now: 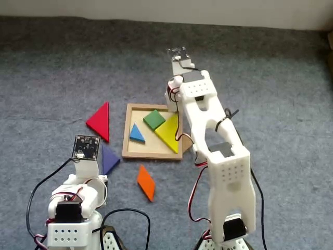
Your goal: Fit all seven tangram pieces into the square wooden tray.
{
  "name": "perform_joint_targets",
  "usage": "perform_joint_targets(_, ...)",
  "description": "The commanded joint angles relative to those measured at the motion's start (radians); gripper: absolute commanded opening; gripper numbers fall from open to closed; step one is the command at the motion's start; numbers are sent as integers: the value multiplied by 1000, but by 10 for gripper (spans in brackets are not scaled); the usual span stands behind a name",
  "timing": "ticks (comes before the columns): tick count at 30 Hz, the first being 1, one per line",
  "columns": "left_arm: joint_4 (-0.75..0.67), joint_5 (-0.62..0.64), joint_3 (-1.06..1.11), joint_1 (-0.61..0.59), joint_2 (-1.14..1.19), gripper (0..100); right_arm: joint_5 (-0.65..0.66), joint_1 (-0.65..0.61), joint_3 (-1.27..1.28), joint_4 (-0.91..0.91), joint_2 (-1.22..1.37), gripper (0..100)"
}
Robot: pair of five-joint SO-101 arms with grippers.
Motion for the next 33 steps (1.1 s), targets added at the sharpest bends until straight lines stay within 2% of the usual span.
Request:
perform_joint_targets(1, 5, -6, 19, -5, -36, 55, 2, -18, -76, 77, -133, 18)
perform_joint_targets(6, 5, -6, 19, -5, -36, 55, 8, -48, 33, 88, -248, 18)
perform_joint_targets(10, 5, -6, 19, -5, -36, 55, 63, -125, 173, 48, -337, 18)
perform_joint_targets(22, 5, -6, 19, -5, -36, 55, 68, -302, 664, -343, -547, 18)
perform_joint_targets(28, 5, -6, 19, -5, -36, 55, 69, -363, 760, -496, -547, 18)
perform_joint_targets(33, 5, -6, 19, -5, -36, 55, 69, -383, 768, -515, -545, 18)
